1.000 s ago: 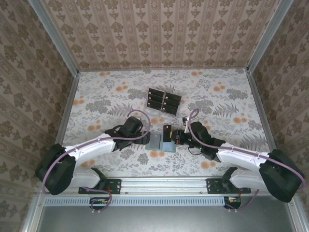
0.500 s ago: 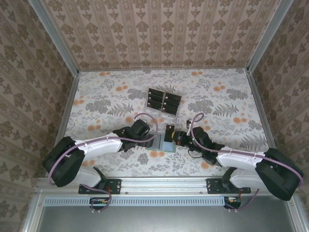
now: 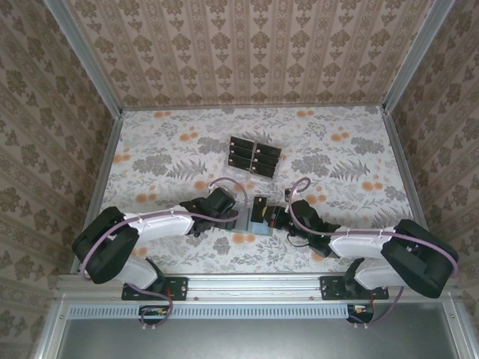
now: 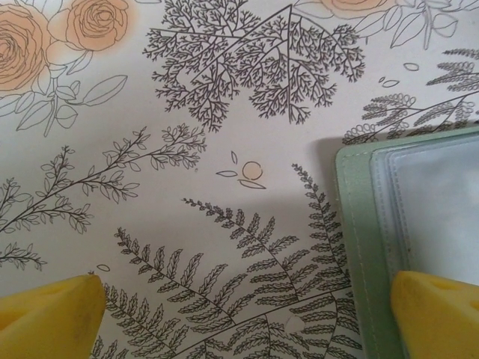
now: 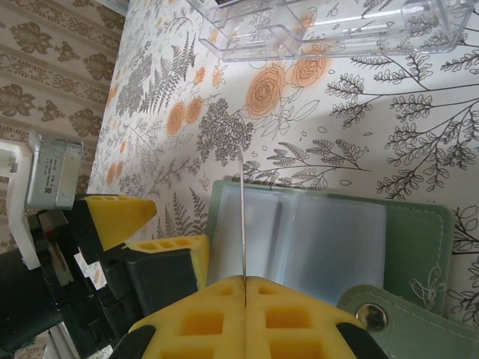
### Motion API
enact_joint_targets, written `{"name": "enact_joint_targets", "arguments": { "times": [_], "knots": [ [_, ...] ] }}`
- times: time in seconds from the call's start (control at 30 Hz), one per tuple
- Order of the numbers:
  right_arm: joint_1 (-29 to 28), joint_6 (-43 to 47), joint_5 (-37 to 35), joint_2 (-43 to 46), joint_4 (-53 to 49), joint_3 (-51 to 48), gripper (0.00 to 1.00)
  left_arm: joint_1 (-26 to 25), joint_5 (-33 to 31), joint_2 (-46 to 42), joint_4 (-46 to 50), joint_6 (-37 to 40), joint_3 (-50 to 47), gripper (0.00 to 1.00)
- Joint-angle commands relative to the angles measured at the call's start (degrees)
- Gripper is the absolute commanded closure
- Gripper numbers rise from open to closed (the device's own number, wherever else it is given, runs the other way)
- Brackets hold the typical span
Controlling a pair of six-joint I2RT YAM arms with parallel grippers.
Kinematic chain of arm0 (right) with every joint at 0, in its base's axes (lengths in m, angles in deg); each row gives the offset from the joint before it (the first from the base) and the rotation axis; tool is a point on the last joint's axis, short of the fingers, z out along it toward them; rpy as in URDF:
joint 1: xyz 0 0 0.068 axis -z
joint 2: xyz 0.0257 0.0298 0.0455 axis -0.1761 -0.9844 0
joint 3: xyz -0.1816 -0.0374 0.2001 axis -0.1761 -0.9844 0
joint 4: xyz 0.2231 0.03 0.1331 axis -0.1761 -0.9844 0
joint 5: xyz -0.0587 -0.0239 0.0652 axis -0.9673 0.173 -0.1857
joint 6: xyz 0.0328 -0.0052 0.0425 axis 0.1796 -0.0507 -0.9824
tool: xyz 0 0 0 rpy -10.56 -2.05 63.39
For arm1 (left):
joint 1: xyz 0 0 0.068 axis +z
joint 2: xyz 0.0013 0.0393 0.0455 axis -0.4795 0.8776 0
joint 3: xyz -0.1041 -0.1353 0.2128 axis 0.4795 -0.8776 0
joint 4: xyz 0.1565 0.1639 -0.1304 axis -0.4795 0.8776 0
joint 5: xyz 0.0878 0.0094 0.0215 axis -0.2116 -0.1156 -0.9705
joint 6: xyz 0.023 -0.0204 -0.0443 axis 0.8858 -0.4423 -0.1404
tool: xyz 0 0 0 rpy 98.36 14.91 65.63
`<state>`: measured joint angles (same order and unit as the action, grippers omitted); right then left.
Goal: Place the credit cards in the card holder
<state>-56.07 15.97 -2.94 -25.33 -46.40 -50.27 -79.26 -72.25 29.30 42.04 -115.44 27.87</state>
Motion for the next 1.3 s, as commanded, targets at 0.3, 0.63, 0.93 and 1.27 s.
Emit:
{"name": "enact_joint_targets", "arguments": {
  "times": [0.3, 0.63, 0.93, 1.27],
  "knots": [
    [-1.6, -1.7, -3.2, -3.9, 6.0, -1.1, 1.00, -0.5, -2.3, -0.5, 1.1, -2.6, -2.6, 0.00],
    [-2.3, -2.3, -3.6, -7.6, 8.9, -1.0, 1.00, -0.5, -2.2, -1.2, 1.2, -3.2, -3.2, 0.00],
    [-2.7, -3.2, -3.5, -10.7, 11.8, -1.3, 1.00, -0.5, -2.3, -1.7, 1.5, -3.4, -3.6, 0.00],
    [-3.0, -5.0, -2.2, -13.1, 15.8, -1.7, 1.00, -0.5, -2.1, -1.6, 1.3, -3.5, -3.7, 0.00]
  ]
}}
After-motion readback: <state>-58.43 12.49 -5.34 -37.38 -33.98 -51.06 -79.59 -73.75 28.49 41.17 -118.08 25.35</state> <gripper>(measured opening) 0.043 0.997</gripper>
